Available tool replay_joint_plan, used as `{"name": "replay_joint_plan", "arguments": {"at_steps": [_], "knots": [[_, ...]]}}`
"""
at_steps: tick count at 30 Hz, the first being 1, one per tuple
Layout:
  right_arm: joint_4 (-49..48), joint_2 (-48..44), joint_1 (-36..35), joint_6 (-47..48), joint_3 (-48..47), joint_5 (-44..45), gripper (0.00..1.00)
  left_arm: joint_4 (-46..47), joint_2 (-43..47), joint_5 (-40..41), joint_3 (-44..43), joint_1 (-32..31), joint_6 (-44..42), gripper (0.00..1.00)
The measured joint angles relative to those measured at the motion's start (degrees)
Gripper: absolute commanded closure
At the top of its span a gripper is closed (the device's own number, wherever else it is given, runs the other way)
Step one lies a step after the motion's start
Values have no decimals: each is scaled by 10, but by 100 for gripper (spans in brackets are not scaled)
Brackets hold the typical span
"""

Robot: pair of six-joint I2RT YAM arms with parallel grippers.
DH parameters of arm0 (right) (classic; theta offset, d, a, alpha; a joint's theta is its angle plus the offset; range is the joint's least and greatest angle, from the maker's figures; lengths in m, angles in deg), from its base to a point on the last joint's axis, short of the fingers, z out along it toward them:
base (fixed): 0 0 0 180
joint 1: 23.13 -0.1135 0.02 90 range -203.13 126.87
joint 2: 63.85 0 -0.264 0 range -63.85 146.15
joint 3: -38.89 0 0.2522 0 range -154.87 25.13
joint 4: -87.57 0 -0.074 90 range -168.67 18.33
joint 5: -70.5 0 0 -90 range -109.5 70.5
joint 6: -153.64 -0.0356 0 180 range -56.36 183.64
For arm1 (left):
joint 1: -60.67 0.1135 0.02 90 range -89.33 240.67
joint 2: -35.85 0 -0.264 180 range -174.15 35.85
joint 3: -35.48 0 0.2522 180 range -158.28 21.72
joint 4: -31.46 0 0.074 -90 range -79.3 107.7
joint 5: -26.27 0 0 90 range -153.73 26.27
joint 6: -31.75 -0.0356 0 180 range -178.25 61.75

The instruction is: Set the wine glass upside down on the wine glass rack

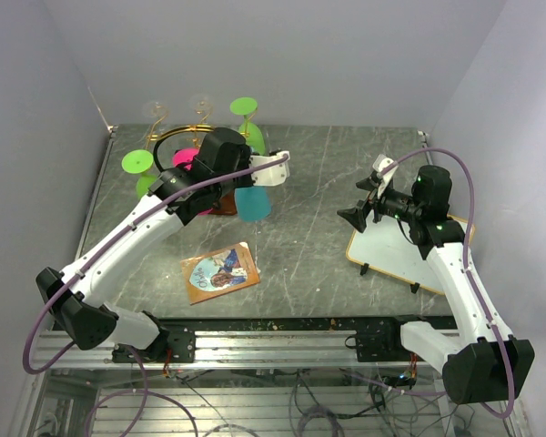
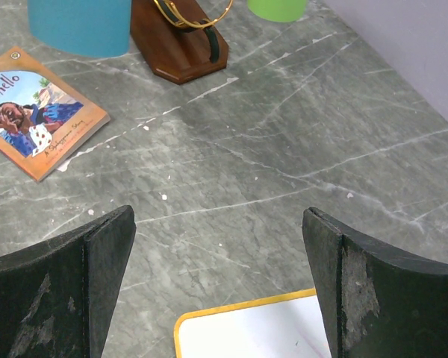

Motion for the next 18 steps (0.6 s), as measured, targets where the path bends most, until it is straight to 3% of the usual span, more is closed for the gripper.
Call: {"name": "replay_joint_plan", "arguments": {"at_steps": [18], "knots": [[0, 0, 0, 4, 0, 0, 6, -14, 2, -7, 20, 0, -19, 88]]}}
